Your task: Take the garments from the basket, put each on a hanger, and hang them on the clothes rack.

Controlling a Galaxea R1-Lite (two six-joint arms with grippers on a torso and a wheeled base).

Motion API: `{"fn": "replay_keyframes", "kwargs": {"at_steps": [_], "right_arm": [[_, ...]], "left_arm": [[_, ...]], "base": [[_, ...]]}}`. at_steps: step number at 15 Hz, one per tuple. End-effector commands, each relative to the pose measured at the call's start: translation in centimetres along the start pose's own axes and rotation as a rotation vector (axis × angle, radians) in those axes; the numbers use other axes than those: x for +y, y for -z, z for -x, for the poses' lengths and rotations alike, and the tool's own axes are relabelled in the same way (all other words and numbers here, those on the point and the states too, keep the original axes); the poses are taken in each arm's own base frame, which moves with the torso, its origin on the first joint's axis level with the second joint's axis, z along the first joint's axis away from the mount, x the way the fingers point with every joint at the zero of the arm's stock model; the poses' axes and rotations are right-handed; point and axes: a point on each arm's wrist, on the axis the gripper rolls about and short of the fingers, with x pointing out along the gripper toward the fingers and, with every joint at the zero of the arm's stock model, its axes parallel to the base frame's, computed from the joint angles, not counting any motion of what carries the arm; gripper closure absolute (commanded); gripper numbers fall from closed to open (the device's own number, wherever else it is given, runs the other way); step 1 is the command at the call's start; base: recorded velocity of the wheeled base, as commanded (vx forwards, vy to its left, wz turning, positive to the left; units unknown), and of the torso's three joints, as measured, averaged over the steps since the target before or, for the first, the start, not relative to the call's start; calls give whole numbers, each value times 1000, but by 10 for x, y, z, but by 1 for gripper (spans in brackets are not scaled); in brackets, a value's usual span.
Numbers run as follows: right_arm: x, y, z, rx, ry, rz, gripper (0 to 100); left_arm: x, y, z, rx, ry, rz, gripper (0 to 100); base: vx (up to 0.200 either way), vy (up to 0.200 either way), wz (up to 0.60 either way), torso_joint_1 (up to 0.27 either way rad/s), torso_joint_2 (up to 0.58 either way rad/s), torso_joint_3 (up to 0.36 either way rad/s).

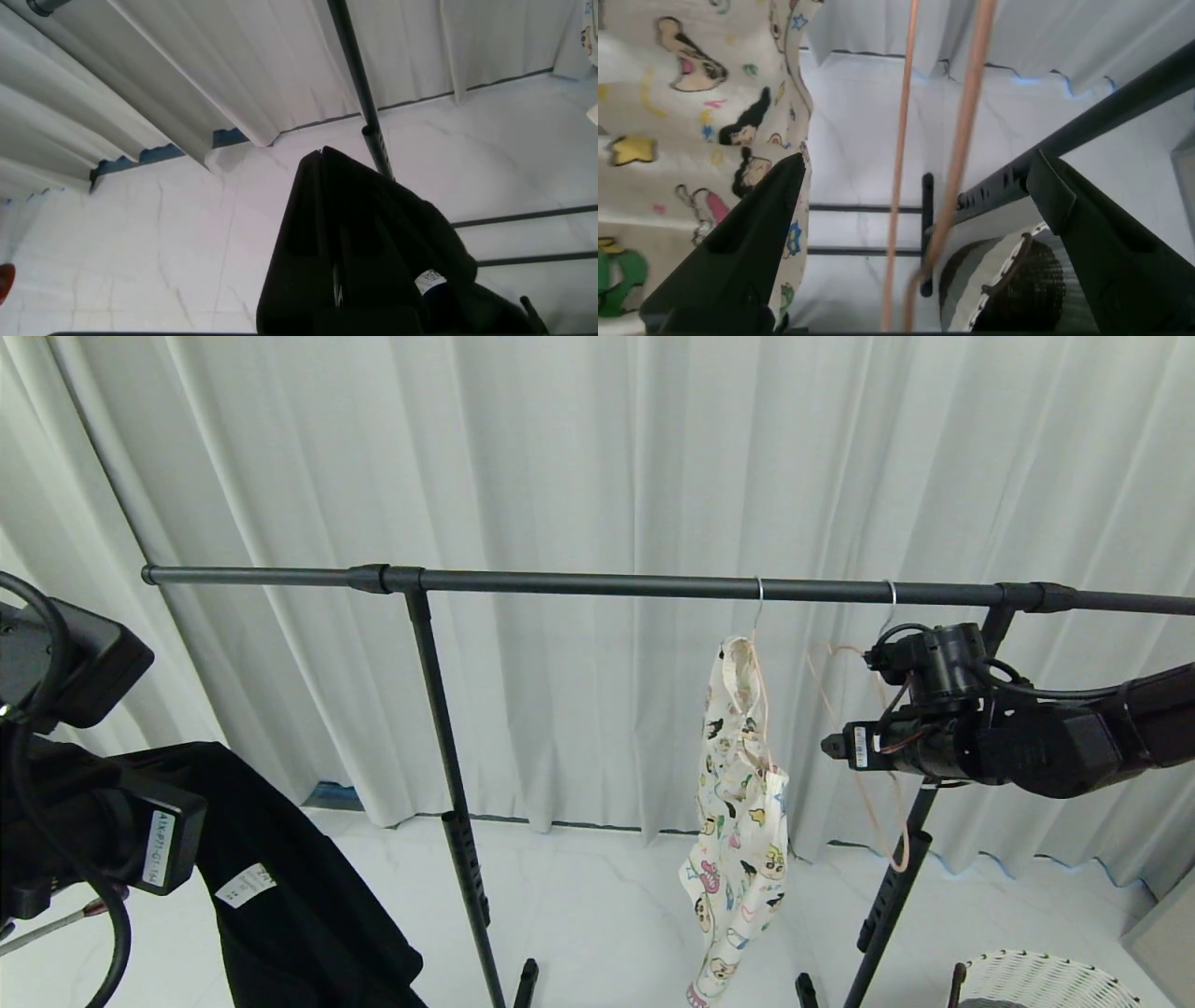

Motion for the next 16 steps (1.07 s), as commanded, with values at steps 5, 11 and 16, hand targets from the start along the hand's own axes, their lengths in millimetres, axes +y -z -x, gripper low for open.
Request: {"fn": "replay_keyframes", "kwargs": {"at_steps": [5, 11, 16], "right_arm": [[-5, -1, -12, -39, 8, -24, 100], [-11, -5, -12, -136, 4, -54, 100], [-18, 2, 11, -238, -17, -72, 100]], "left_arm": [[-2, 4, -2, 18, 5, -7, 100], [-2, 4, -1, 14, 4, -5, 100], [-6, -1, 1, -33, 28, -13, 100]], "base": [[0, 0, 0, 0, 0, 0], [0, 0, 0, 0, 0, 0], [0, 0, 0, 0, 0, 0]]}}
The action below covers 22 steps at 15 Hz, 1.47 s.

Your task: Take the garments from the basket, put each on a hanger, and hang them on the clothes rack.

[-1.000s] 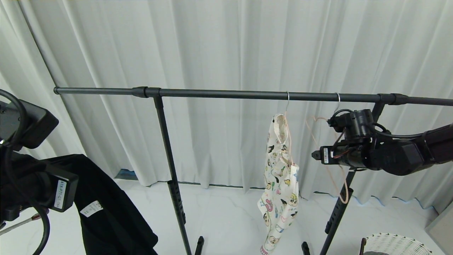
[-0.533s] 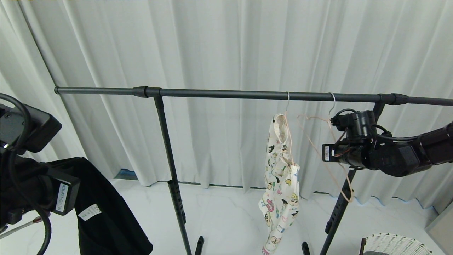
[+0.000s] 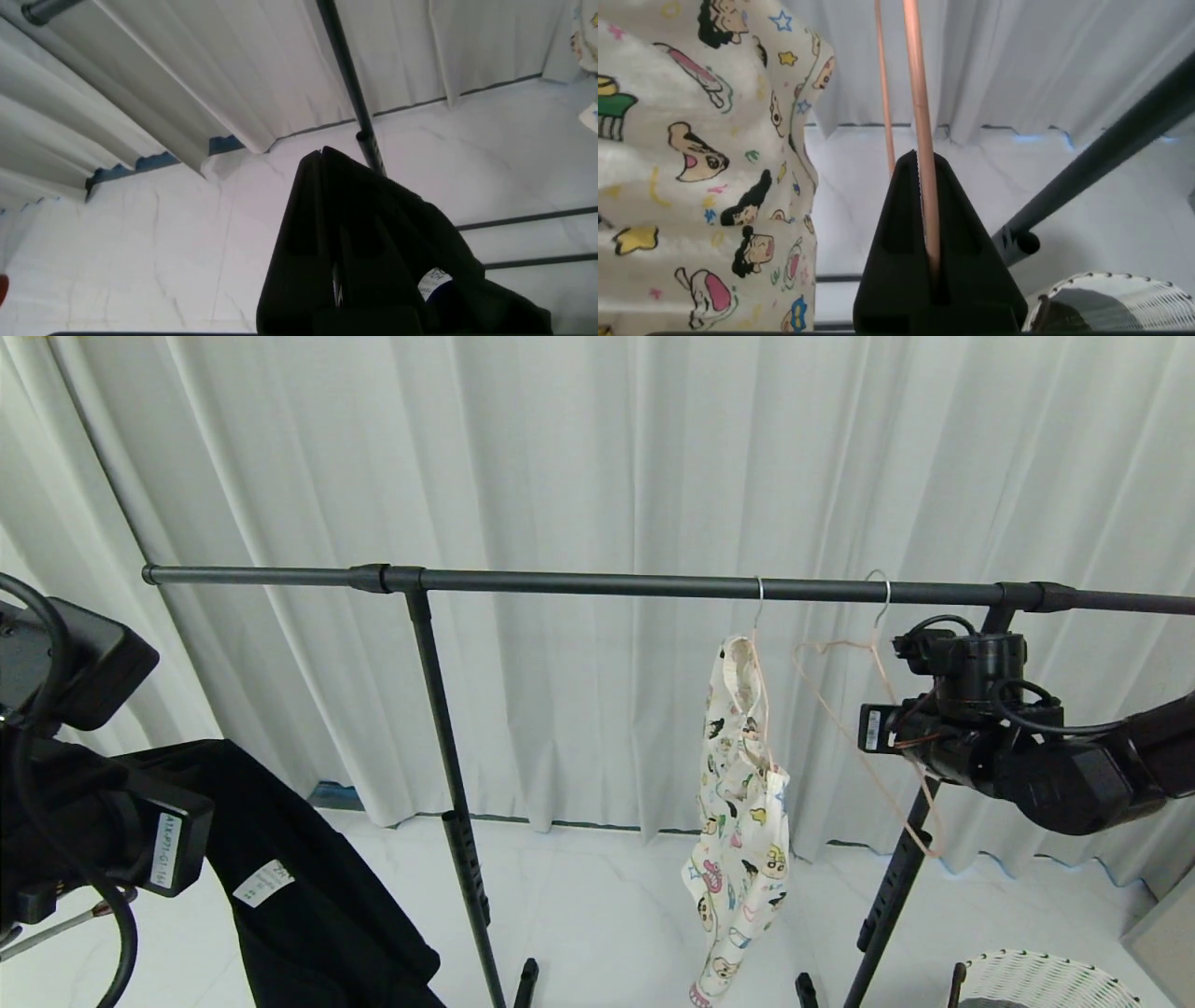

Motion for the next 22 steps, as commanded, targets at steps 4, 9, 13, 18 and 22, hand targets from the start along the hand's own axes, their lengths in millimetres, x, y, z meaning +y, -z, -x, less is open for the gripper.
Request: {"fn": "replay_keyframes", "kwargs": {"at_steps": [4, 9, 13, 18, 22], "right_arm": [[-6, -7, 29, -121, -21, -31, 100], [-7, -11, 36, -244, -37, -12, 100], [-10, -13, 46, -302, -37, 39, 100], [-26, -2, 96, -334, -41, 68, 100], [-35, 17, 140, -325, -78, 88, 100]], "left_arm": [[-2, 0, 1, -5, 10, -9, 100], [-2, 0, 2, -7, 10, -8, 100], [-2, 0, 2, -7, 10, -8, 100], [-2, 2, 1, 17, -39, -14, 100], [-3, 5, 0, 27, -34, -20, 100]], "base": [[0, 0, 0, 0, 0, 0], [0, 0, 0, 0, 0, 0], [0, 0, 0, 0, 0, 0], [-40, 0, 0, 0, 0, 0], [-200, 0, 0, 2, 2, 8]]}}
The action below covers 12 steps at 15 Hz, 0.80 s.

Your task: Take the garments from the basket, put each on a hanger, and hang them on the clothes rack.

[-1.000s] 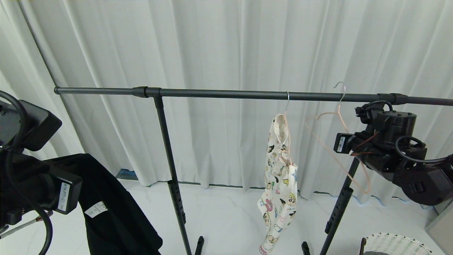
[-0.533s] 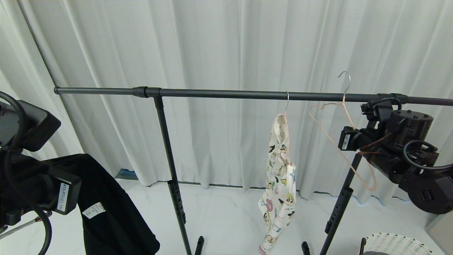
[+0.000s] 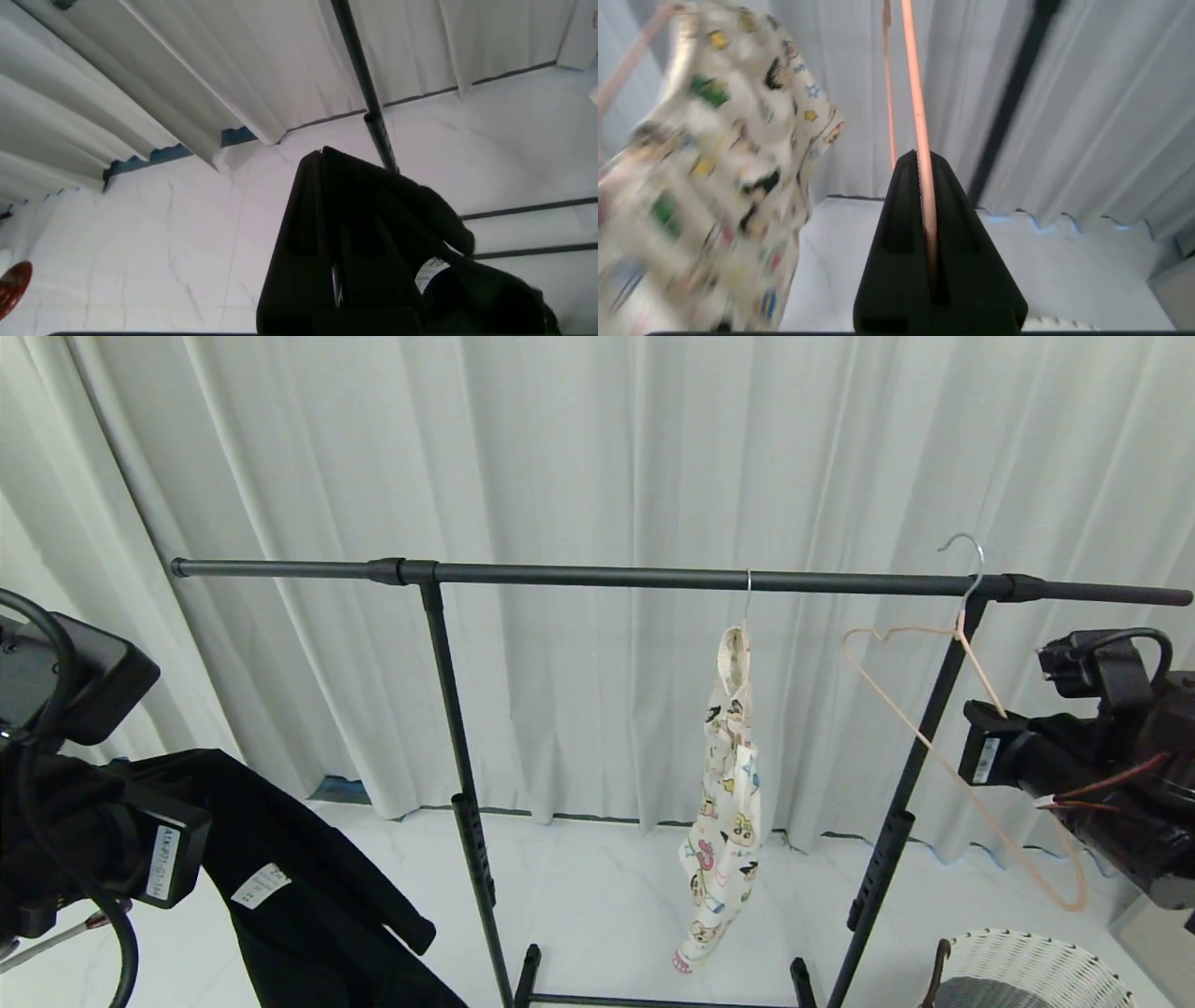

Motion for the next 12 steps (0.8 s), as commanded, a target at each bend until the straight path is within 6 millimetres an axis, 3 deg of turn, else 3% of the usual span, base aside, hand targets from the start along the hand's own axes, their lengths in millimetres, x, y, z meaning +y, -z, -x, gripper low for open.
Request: {"fn": "replay_keyframes", "kwargs": {"at_steps": [1, 7, 12], "right_arm": [[-1, -2, 37, -26, -51, -4, 100], [6, 14, 84, 12, -209, 18, 100], [12, 11, 126, 123, -499, 64, 100]], "left_arm": [[-2, 0, 0, -2, 10, -5, 100], [-11, -3, 3, -30, 71, -30, 100], [-19, -5, 5, -51, 119, -47, 100]], "base": [[-200, 0, 0, -7, -2, 7], [-200, 0, 0, 3, 3, 4], [-200, 0, 0, 3, 1, 2]]}}
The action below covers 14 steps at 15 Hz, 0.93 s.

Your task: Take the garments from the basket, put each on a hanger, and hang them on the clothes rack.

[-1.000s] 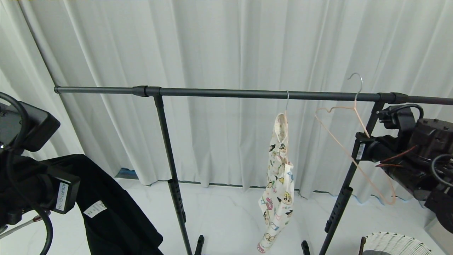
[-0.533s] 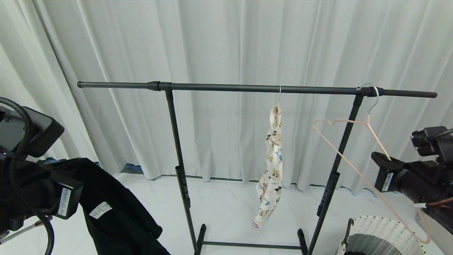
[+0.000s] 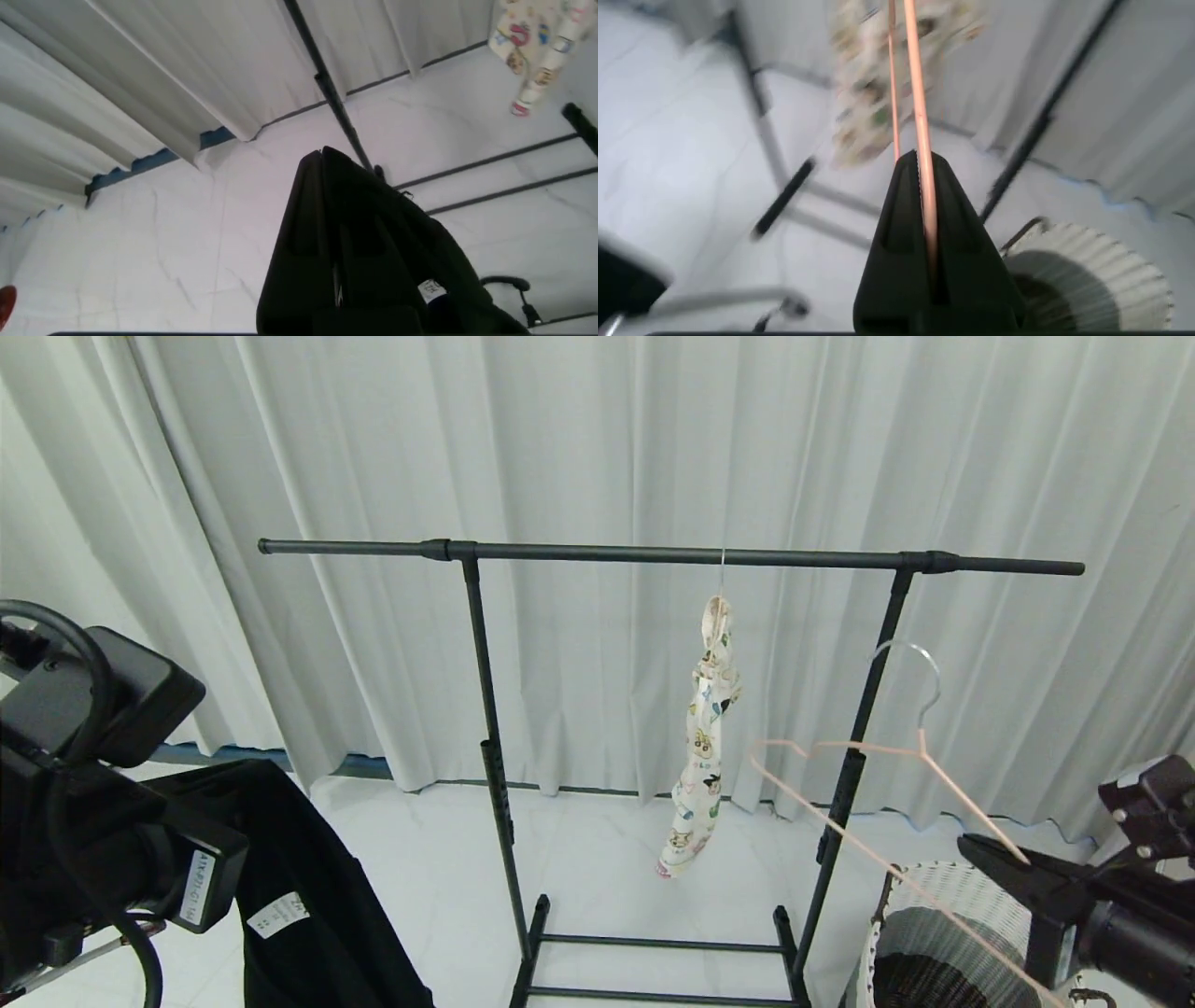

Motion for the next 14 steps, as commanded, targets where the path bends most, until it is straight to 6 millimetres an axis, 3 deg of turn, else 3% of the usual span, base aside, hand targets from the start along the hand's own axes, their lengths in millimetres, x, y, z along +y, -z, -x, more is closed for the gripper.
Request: {"fn": "replay_keyframes", "kwargs": {"at_steps": [1, 3, 6, 10, 11, 14], "right_arm": [[9, -14, 27, -47, -156, 8, 100], [16, -24, 39, -1, -289, 2, 100], [28, -32, 39, 47, -439, -26, 100], [43, -34, 34, 94, -520, -70, 100], [47, -36, 30, 94, -535, -81, 100], [60, -39, 3, 58, -543, -105, 100]], "left_arm": [[-3, -1, -1, 1, 13, -3, 100], [-7, 3, -6, 27, 28, -11, 100], [-21, 7, -32, 128, 56, 66, 100], [-44, -23, -89, 202, -59, 261, 100], [-52, -38, -116, 209, -130, 348, 100], [-72, -53, -136, 199, -112, 383, 100]], "base": [[-200, 0, 0, 2, 2, 7], [-100, 0, 0, 4, 1, 1], [0, 0, 0, 0, 0, 0], [0, 0, 0, 0, 0, 0], [0, 0, 0, 0, 0, 0], [0, 0, 0, 0, 0, 0]]}}
